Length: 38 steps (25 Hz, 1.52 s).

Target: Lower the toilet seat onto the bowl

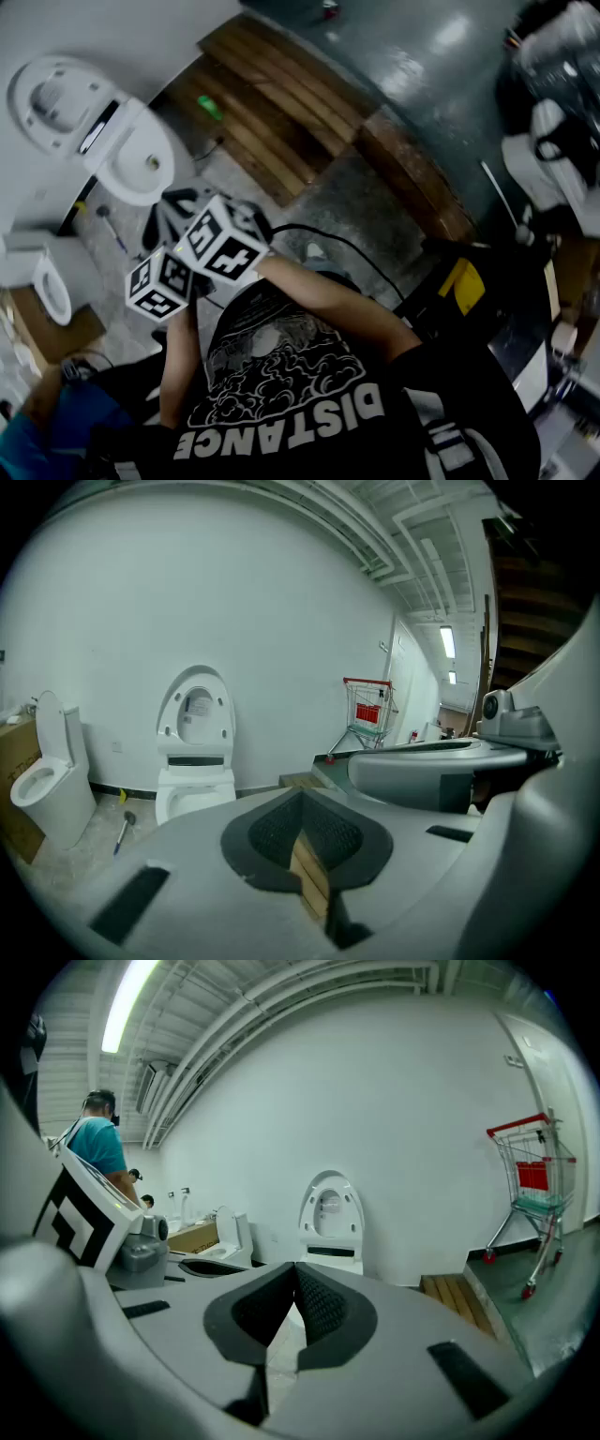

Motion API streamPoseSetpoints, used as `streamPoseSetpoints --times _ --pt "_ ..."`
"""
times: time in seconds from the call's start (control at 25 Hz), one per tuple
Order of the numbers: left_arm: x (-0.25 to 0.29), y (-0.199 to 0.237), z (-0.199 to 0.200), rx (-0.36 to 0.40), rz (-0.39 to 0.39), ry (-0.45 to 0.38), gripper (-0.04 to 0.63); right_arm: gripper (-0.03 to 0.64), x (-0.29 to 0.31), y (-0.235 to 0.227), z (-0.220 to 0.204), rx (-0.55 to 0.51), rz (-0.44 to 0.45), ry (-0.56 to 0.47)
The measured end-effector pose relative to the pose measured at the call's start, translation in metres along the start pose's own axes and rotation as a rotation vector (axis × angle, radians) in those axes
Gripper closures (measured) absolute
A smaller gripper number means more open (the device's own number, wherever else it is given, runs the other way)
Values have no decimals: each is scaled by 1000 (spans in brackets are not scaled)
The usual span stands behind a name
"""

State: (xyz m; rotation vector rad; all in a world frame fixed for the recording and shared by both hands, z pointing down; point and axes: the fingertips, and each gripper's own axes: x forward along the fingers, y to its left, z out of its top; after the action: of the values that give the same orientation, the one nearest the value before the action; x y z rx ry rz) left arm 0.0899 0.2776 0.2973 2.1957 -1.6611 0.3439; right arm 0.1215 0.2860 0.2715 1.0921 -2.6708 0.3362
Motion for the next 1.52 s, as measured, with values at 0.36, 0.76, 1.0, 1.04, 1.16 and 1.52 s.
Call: streamPoseSetpoints --times 0.36,0.76,1.0,1.04,1.16,1.52 --pt "102 46 57 20 -255 26 583 598 101 -71 45 57 -259 56" --pt "84 91 53 -28 -209 18 583 595 132 -40 42 76 -215 75" --pt "78 120 57 -44 -224 14 583 596 154 -21 46 77 -223 88" --pt "77 124 58 -45 -229 12 583 595 158 -18 47 74 -226 91" --pt "76 138 60 -51 -239 7 583 595 168 -10 51 66 -234 94" --pt "84 162 64 -60 -248 8 583 595 195 -2 55 65 -234 95"
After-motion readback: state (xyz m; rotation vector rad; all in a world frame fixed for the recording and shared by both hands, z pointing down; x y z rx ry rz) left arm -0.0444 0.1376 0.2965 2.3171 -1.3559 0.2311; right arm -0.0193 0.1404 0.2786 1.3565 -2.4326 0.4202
